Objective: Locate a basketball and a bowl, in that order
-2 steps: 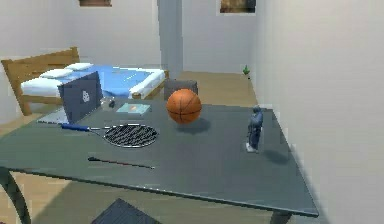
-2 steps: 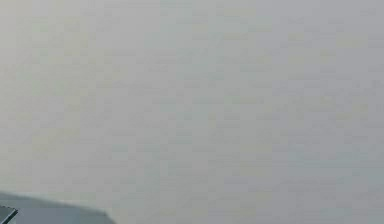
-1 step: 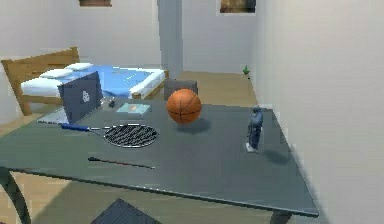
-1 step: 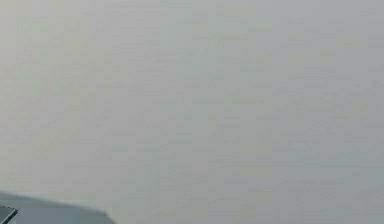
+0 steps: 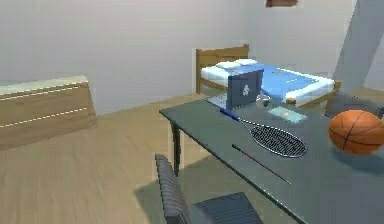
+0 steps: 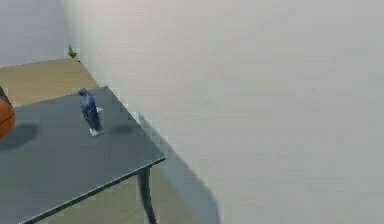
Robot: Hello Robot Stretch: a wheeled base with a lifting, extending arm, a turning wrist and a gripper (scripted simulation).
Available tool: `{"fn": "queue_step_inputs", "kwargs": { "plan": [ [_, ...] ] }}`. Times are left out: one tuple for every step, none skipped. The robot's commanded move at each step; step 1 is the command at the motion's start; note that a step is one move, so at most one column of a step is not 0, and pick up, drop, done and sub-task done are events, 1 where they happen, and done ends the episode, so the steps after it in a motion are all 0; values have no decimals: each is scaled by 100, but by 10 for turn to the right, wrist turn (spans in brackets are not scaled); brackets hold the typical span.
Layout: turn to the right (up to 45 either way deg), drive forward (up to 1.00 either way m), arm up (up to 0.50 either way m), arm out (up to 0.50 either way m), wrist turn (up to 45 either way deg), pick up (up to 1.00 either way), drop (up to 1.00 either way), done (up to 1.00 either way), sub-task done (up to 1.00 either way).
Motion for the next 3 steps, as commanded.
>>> {"fn": "queue_step_inputs", "kwargs": {
  "plan": [
    [-450,0,0,0,0,0,0,0,0],
    [-450,0,0,0,0,0,0,0,0],
    [-360,0,0,0,0,0,0,0,0]
  ]
}}
